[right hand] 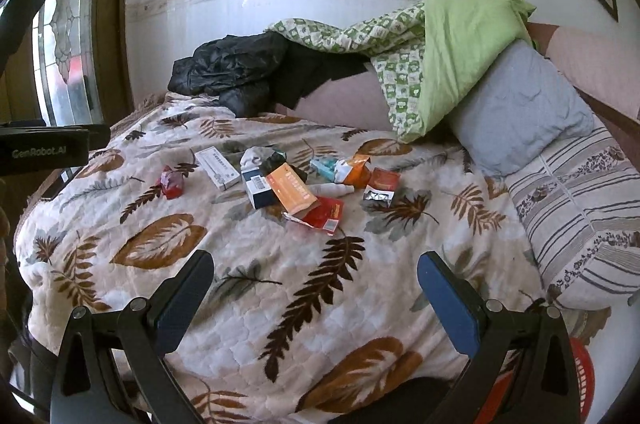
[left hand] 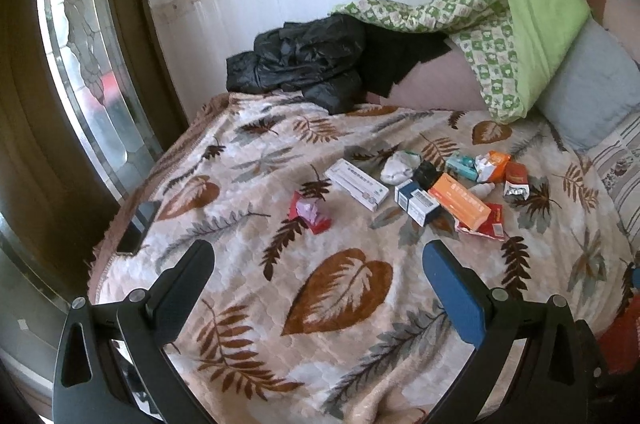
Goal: Collect trash
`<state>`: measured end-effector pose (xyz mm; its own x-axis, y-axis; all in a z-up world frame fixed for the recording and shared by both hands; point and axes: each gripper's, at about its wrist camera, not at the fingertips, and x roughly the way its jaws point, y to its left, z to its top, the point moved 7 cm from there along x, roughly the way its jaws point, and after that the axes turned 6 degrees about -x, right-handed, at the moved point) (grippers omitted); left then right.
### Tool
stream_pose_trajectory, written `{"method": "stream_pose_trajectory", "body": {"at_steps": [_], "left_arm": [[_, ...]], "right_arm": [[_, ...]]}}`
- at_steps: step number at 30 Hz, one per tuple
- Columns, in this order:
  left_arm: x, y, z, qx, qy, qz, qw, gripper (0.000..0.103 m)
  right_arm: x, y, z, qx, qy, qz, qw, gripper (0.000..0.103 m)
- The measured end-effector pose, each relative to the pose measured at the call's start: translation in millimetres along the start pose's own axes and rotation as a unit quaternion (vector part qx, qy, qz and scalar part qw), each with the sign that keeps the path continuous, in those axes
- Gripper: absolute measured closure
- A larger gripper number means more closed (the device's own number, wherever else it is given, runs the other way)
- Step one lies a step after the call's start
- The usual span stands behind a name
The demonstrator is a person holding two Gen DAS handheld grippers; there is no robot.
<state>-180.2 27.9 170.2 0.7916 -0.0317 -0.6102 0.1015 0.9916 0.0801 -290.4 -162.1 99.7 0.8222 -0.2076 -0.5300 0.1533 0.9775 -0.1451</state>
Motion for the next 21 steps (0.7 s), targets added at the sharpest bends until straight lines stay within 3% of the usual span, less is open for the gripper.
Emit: {"method": "stream_pose_trajectory", "body": {"at_steps": [21], "left_arm": [[33, 5, -18, -0.015, 0.048, -0.002, 0.9987, 0.000]], "right_arm": [[17, 1, -7, 0.008, 0.022, 0.013, 1.000, 0.001]]}}
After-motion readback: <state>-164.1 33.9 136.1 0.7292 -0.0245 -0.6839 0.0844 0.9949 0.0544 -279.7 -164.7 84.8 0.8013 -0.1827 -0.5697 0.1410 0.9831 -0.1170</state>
